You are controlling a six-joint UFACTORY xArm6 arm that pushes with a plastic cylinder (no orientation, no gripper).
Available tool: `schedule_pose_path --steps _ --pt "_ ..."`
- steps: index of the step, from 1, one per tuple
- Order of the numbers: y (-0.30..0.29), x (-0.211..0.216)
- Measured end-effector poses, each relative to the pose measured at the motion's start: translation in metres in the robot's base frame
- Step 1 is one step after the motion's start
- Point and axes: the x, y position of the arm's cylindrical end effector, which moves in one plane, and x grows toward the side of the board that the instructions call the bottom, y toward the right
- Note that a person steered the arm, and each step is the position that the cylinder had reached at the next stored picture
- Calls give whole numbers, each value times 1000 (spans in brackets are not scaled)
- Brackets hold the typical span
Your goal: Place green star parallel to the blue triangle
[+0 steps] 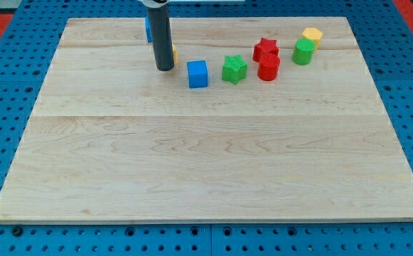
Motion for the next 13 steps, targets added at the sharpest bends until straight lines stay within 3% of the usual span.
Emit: schedule_pose_path --steps 1,2,4,11,13 --pt "20 0" --pt "0 29" --pt "80 39" --pt "78 38" --pt "141 73"
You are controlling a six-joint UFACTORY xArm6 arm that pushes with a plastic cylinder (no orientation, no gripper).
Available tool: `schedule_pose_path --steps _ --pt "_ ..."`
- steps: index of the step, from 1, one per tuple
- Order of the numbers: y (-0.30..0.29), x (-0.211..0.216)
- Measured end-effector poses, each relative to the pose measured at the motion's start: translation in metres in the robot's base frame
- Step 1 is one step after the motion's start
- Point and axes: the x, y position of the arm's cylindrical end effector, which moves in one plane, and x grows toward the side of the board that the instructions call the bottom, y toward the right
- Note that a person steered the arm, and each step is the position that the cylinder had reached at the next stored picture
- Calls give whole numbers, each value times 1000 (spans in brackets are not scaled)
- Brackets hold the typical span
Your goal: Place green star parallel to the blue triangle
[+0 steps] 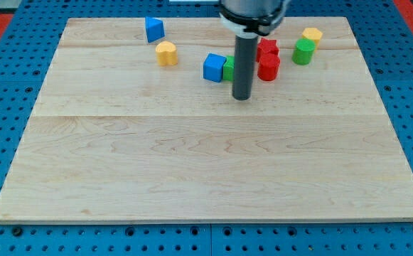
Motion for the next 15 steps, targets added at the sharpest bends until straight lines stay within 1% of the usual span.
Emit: schedule_pose_path --steps 1,2,3,4,5,6,7,8,9,10,12,14,15 --pt "13 -9" --pt "17 -49" --pt "16 -80" --pt "-1 -63" --pt "-19 -57" --pt "-34 -121" --pt "-54 -156" --pt "-54 -138" --pt "-57 -95" --pt "-101 -100" --pt "-92 -134" --pt "-67 -143" --pt "-66 -150"
